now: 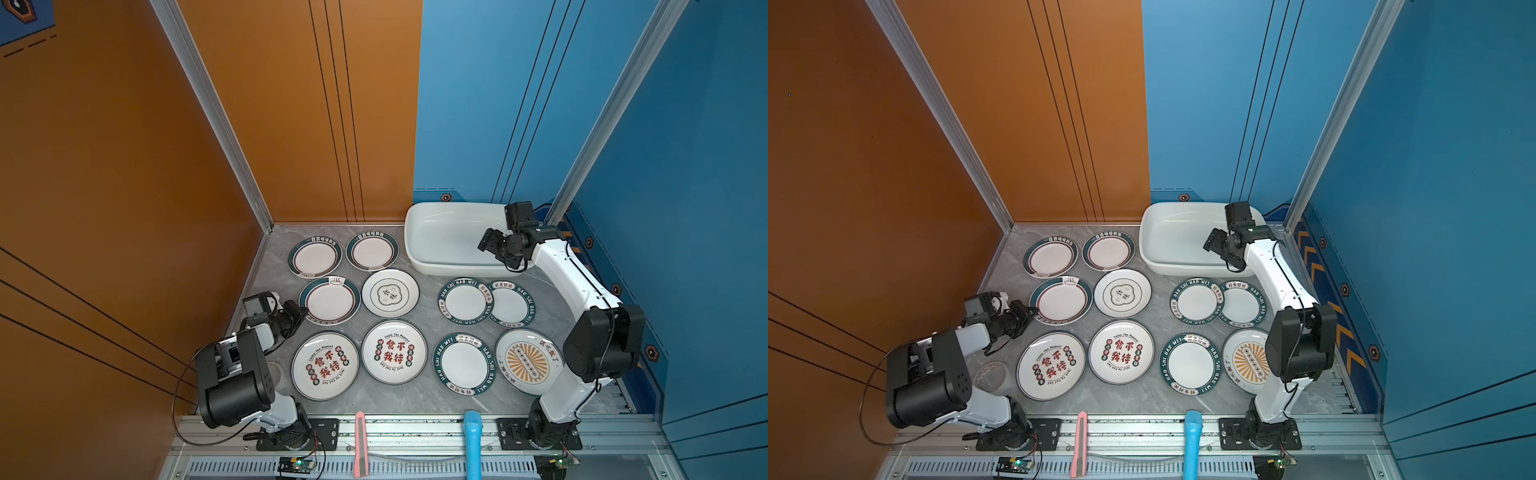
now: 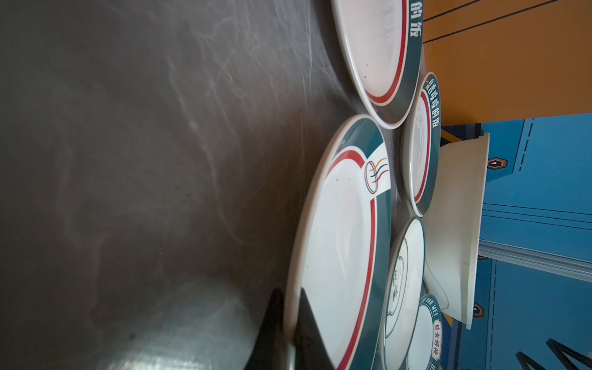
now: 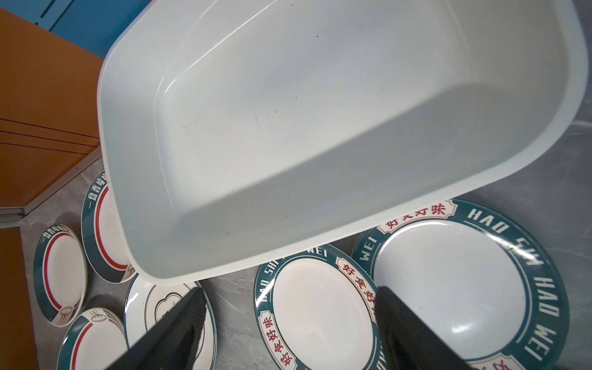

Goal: Place the plates into the plastic bin on the countertop
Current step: 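Grasp the green-rimmed red-ring plate edge with left gripper and lift it upright, then grasp the raised plate rim with right gripper next to the left gripper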

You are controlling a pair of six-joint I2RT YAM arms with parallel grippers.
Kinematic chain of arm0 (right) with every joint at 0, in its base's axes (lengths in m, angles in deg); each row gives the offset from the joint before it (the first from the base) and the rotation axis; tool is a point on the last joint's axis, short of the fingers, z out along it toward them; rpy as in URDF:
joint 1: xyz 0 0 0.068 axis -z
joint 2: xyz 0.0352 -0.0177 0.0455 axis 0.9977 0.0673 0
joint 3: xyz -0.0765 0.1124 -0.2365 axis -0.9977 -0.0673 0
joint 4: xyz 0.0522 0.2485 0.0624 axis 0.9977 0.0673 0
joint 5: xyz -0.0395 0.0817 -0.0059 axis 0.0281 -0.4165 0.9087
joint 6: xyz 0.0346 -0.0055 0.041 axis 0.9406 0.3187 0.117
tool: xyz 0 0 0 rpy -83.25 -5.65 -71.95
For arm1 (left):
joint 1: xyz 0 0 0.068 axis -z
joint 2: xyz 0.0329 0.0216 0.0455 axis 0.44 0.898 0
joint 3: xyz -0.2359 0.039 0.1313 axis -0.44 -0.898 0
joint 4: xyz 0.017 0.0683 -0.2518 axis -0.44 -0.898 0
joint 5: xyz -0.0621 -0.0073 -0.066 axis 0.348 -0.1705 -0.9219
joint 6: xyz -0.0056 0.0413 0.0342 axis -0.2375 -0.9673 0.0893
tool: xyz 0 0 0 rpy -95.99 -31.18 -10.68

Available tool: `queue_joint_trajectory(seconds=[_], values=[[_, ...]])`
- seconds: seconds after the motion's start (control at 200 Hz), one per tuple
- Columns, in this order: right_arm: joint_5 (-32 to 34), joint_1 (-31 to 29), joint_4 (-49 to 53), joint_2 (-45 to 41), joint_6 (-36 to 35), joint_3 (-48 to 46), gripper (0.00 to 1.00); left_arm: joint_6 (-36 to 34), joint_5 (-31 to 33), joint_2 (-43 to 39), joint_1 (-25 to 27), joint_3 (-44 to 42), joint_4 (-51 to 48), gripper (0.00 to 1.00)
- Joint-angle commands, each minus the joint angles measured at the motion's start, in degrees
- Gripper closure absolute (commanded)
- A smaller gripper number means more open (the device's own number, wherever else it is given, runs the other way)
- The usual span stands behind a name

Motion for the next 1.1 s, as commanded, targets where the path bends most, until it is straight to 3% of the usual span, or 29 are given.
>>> queue_joint_trajectory(seconds=[0.0, 0.25, 0.586, 0.921, 1.091], values=[[-2.8, -1.0, -1.8, 0.0, 0.2, 0.1, 0.16, 2.4, 0.2, -4.1, 0.2, -1.2, -3.6, 1.0], [-8.4, -3.9, -2.5, 3.6, -1.6, 3.2, 0.19, 6.7, -2.9, -12.2, 1.5, -1.4, -6.4, 1.0], [-22.8, -8.4, -3.9, 10.2, -3.7, 10.4, 0.19, 11.2, -1.2, -16.0, 11.5, 4.3, -6.6, 1.0], [-32.1, -11.4, -3.9, 15.3, -4.2, 15.1, 0.22, 13.4, -1.9, -13.2, 23.8, 12.9, -6.4, 1.0], [-35.0, -12.0, -4.1, 16.1, -4.7, 15.4, 0.25, 16.2, -1.1, -10.7, 27.2, 14.6, -2.9, 1.0]])
